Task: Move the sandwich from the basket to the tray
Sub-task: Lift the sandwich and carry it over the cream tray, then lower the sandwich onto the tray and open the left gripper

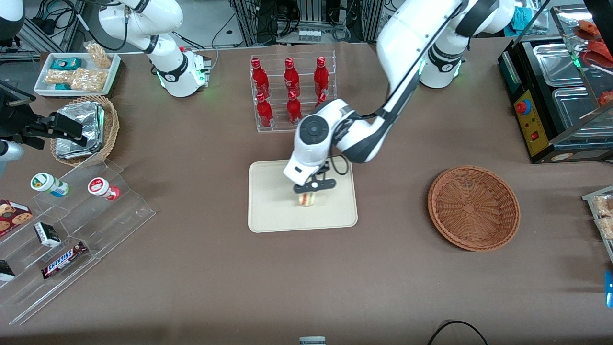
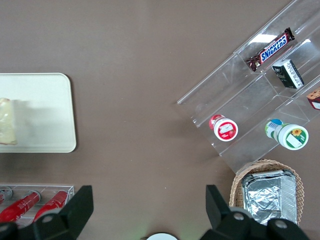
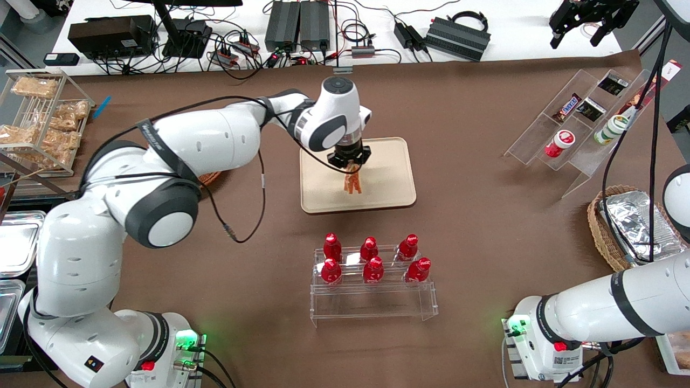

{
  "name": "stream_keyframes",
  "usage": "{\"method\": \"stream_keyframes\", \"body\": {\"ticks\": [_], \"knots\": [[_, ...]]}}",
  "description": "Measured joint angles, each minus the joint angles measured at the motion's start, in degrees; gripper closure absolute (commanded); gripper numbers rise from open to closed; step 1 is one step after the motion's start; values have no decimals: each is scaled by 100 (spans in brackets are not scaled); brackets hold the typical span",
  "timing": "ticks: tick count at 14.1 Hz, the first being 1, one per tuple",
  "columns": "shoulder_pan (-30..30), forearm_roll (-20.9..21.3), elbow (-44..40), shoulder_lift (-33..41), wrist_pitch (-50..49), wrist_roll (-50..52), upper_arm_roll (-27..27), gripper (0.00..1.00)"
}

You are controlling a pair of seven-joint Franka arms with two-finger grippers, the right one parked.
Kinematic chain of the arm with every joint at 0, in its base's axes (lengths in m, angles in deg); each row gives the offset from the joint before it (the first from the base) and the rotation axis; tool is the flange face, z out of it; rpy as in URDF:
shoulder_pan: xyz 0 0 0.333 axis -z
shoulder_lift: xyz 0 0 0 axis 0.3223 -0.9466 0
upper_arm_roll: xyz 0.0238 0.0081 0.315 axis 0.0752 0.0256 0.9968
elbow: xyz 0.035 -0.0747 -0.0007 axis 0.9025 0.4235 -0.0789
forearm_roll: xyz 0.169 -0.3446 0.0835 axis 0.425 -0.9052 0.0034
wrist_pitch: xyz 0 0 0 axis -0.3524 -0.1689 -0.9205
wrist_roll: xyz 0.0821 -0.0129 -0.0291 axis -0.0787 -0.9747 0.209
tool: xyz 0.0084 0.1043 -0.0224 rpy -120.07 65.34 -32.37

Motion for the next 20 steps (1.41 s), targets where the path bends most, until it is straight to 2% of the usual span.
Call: {"method": "stream_keyframes", "body": {"ticks": [3,4,6,12,17,20], "knots": [[116,454,-352,-368,-2,490,5,95],[124,587,-423,-463,-2,621,6,90],[127,643,-545,-610,-2,724,6,0],[126,644,-844,-434,-197,859,9,0],[-143,649,-796,670,-1900,862,103,0],[-657,650,-306,1162,-2183,406,125,0]]}}
